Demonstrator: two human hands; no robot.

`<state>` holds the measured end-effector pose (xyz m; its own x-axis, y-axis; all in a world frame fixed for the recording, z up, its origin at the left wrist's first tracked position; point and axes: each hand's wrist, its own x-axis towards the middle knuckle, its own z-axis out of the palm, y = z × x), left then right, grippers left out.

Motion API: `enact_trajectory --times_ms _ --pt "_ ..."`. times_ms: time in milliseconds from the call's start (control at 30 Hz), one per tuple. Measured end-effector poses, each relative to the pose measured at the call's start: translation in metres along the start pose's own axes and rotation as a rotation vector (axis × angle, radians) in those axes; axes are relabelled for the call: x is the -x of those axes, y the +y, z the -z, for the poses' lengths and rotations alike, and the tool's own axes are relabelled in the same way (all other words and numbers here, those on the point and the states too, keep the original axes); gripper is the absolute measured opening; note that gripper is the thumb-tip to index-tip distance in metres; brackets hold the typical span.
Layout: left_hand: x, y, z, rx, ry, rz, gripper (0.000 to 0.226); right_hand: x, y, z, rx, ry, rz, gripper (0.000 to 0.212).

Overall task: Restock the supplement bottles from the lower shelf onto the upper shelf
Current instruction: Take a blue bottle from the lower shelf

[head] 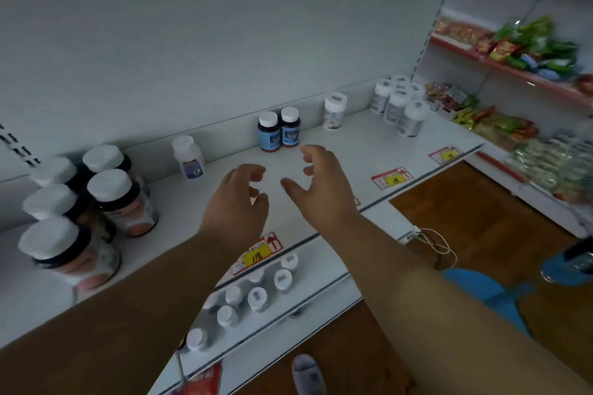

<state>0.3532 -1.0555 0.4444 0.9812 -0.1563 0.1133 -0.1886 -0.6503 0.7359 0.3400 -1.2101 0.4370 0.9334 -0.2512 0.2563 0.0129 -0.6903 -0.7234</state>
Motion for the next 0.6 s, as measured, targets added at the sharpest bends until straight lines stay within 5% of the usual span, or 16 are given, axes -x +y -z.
enact_trajectory --times_ms 300,600 --pt "0.132 -0.053 0.067 0.007 -0.126 -0.209 0.040 0.156 -0.078 -0.017 -0.114 -0.002 -0.079 0.050" --pt "0.221 -0.128 0.048 -0.106 -0.189 -0.038 0.036 0.239 -0.042 -0.088 -0.188 -0.139 -0.105 0.043"
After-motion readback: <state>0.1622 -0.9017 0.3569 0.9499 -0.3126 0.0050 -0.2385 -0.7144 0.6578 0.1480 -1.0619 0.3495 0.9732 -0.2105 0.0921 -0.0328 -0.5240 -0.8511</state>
